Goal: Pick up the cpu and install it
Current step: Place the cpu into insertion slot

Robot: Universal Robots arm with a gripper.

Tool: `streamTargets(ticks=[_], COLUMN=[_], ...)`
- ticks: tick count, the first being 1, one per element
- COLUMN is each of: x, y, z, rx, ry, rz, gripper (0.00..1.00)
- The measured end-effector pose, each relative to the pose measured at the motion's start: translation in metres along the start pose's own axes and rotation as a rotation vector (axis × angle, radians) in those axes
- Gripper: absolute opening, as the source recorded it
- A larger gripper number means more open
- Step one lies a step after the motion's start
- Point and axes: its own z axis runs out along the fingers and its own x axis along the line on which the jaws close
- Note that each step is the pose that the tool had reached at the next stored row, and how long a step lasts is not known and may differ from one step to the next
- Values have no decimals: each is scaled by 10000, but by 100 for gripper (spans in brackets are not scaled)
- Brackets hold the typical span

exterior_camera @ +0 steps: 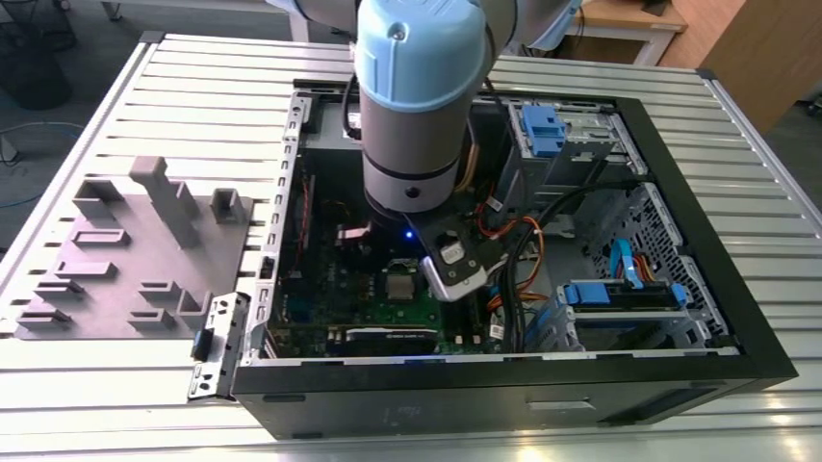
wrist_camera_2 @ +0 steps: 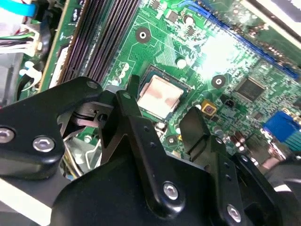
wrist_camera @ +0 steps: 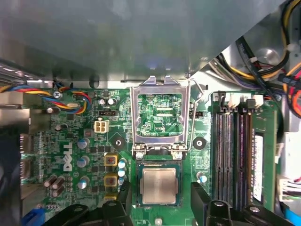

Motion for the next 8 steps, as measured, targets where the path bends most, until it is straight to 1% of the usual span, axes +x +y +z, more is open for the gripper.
streamTargets(ticks=[3,4,8], x=[-3,-3,-3], y=[1,1,1], z=[-80,-93,-92], rx=[12,15,14], ry=[0,0,-1], rz=[-1,0,0], gripper=[61,61,61])
